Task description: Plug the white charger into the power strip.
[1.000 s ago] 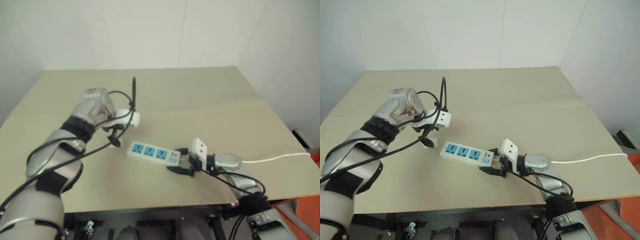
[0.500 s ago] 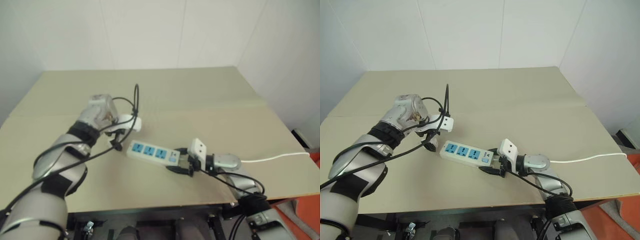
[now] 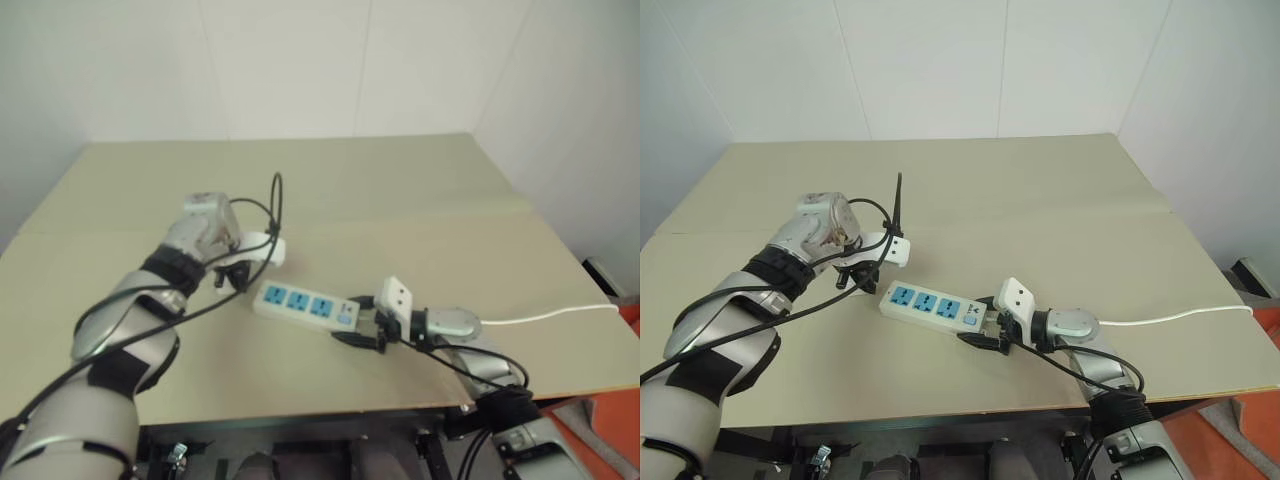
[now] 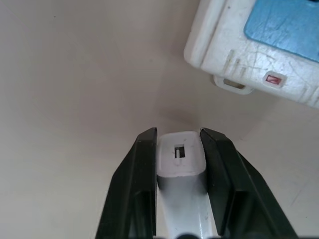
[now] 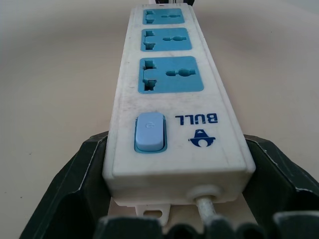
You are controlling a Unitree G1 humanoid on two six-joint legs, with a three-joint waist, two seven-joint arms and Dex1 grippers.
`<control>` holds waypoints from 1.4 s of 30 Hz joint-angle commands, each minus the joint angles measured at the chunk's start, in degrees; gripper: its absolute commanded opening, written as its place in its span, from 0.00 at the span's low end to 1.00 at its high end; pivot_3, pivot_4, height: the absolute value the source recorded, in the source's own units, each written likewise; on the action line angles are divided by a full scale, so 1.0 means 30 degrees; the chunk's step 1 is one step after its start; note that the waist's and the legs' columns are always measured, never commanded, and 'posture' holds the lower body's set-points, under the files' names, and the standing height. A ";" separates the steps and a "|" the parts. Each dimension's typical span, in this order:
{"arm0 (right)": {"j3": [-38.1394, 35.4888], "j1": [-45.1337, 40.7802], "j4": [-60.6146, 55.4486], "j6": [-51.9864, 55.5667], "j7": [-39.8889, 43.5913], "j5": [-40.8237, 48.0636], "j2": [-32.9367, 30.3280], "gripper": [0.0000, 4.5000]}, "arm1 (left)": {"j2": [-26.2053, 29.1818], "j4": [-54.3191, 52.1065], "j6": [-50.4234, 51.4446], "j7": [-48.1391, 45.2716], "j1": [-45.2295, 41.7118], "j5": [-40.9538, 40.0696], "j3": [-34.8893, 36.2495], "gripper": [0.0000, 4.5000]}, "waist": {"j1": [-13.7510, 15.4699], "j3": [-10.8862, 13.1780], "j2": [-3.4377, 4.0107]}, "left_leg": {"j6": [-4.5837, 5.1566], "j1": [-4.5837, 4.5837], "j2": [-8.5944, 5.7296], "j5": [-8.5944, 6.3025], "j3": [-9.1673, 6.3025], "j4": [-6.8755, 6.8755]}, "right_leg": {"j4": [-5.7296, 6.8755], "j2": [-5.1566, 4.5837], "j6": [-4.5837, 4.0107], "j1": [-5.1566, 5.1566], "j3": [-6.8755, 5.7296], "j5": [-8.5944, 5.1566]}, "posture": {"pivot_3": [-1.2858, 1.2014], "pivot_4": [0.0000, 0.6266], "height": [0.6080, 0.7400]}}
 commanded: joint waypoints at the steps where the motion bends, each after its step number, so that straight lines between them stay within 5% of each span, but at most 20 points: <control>1: 0.0459 0.0295 0.0348 0.0547 -0.0414 -0.0830 -0.0156 0.76 | 0.0080 -0.0482 0.0191 -0.0004 -0.0031 -0.0003 0.0606 0.22 | -0.0001 0.0000 0.0000 | 0.0000 0.0001 0.0000 0.0000 0.0001 0.0000 | 0.0000 0.0000 0.0000 0.0001 0.0001 0.0000 | 0.52 0.24 1.00; 6: 0.0476 0.0410 0.0180 0.0594 -0.0347 -0.0772 -0.0247 0.76 | -0.0306 -0.1558 0.0885 0.0255 -0.0265 -0.2855 0.3665 0.22 | 0.0018 0.0000 0.0000 | 0.0000 -0.0006 0.0000 0.0000 0.0000 0.0000 | -0.0003 -0.0002 0.0000 0.0000 0.0000 0.0000 | 0.52 0.24 1.00; 11: 0.0524 0.0516 -0.0043 0.0237 0.0046 -0.0685 -0.0475 0.76 | -0.0921 -0.3083 0.0977 0.1397 -0.0191 -0.9110 1.0361 0.22 | 0.0070 -0.0002 -0.0004 | 0.0000 -0.0035 0.0009 0.0000 -0.0019 0.0012 | -0.0012 -0.0006 0.0000 -0.0009 -0.0028 0.0003 | 0.52 0.24 1.00; 14: 0.0549 0.0368 0.0080 -0.0070 0.0736 -0.0466 -0.0691 0.76 | -0.1846 -0.4589 0.1110 0.2060 0.1294 -1.3472 1.4463 0.22 | 0.0042 -0.0012 0.0012 | -0.0001 -0.0028 0.0007 -0.0001 -0.0006 0.0014 | -0.0006 -0.0019 -0.0003 -0.0007 -0.0020 0.0006 | 0.52 0.24 1.00; 18: 0.0592 -0.0409 0.0974 -0.0635 0.1797 -0.0350 -0.0923 0.76 | -0.3079 -0.7403 0.2279 0.3124 0.4311 -1.6561 1.6327 0.22 | 0.0069 -0.0022 0.0024 | -0.0002 0.0023 -0.0001 -0.0001 -0.0003 0.0014 | 0.0033 -0.0026 -0.0007 0.0016 -0.0016 0.0008 | 0.52 0.24 1.00; 26: 0.0745 -0.1384 0.2444 -0.1248 0.3179 -0.0298 -0.0649 0.76 | -0.4144 -1.0364 0.1912 0.1627 0.8703 -2.0231 1.6217 0.22 | 0.0121 -0.0022 0.0017 | -0.0003 0.0009 -0.0008 -0.0001 -0.0013 0.0030 | 0.0011 -0.0037 -0.0154 0.0025 -0.0030 0.0101 | 0.52 0.24 1.00; 35: 0.0929 -0.1539 0.3151 -0.1695 0.3230 -0.0533 -0.0126 0.76 | -0.4242 -1.0187 -0.3028 -0.0042 1.1698 -1.8686 1.3646 0.22 | 0.0063 -0.0041 0.0008 | -0.0004 0.0077 0.0003 -0.0001 -0.0007 0.0023 | -0.0002 -0.0017 -0.0158 0.0075 -0.0022 0.0103 | 0.52 0.24 1.00; 42: 0.1055 -0.1318 0.3055 -0.1798 0.3511 -0.0493 -0.0160 0.76 | -0.4286 -0.8907 -0.4723 -0.1109 1.1420 -1.8971 1.3289 0.22 | 0.0057 -0.0049 0.0003 | -0.0003 0.0077 0.0003 -0.0002 -0.0001 0.0021 | -0.0013 -0.0014 -0.0158 0.0078 -0.0017 0.0102 | 0.52 0.24 1.00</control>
